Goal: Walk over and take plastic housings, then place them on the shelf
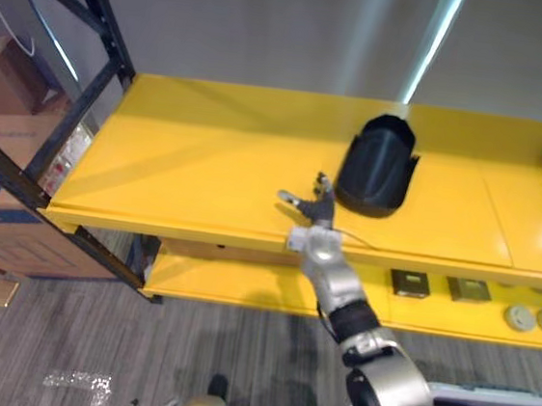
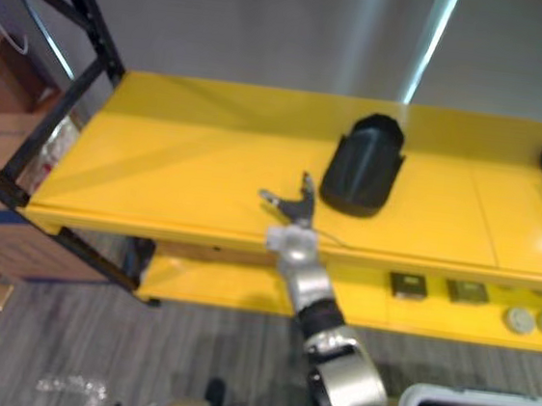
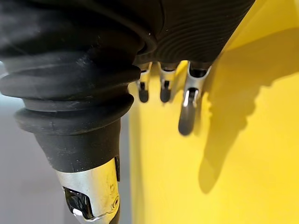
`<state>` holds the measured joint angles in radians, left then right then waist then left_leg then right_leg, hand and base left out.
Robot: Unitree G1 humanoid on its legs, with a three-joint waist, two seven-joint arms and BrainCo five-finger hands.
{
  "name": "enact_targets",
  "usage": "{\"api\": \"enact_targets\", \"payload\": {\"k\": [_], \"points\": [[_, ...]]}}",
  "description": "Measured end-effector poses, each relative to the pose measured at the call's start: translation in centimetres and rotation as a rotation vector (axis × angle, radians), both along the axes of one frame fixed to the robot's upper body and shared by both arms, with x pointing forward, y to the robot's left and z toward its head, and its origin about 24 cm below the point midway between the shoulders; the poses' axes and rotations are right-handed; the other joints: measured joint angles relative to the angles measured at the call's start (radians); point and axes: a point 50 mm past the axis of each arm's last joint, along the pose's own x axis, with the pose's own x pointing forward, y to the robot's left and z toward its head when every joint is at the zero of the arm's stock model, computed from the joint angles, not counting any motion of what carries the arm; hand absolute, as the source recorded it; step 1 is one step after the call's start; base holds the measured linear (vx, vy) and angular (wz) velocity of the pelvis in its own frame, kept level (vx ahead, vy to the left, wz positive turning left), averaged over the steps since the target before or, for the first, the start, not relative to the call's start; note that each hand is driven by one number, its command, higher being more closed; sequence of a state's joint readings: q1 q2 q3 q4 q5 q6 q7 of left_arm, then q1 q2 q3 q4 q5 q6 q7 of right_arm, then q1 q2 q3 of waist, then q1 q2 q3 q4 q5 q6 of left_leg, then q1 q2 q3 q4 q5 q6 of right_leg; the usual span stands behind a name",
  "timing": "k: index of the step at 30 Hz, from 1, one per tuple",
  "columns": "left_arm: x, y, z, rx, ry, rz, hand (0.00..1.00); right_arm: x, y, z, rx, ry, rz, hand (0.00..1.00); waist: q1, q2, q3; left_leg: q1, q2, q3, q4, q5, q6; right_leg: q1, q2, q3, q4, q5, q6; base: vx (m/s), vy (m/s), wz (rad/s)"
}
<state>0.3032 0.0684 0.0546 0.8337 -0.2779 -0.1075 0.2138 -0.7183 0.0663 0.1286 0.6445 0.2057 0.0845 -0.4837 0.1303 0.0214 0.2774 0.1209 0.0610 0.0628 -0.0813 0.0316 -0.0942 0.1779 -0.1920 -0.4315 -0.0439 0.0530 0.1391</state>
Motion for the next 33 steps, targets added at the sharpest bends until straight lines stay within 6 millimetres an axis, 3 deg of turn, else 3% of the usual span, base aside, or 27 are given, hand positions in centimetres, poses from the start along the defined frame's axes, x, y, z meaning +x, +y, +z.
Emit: {"api": "enact_targets", "payload": {"k": [11,33], "points": [[0.4,-0.5,0.1,-0.004,-0.023,-0.035,0.00,0.4,-1.4,0.6,0.047,-0.004,-0.130,0.00,0.004,0.022,0.012,0.001,0.000,-0.001,0.000,0.001,-0.001,0.004,-0.001,-0.003,0.000,0.000,0.000,0.00,0.000,0.00],[0.4,-0.6,0.1,-0.021,-0.029,-0.006,0.00,0.0,-1.9,0.2,0.039,0.013,-0.241,0.00,0.004,0.026,0.014,0.019,0.005,0.027,0.000,0.000,-0.001,0.005,0.002,0.028,0.000,0.000,0.000,-0.01,0.003,-0.03]]}}
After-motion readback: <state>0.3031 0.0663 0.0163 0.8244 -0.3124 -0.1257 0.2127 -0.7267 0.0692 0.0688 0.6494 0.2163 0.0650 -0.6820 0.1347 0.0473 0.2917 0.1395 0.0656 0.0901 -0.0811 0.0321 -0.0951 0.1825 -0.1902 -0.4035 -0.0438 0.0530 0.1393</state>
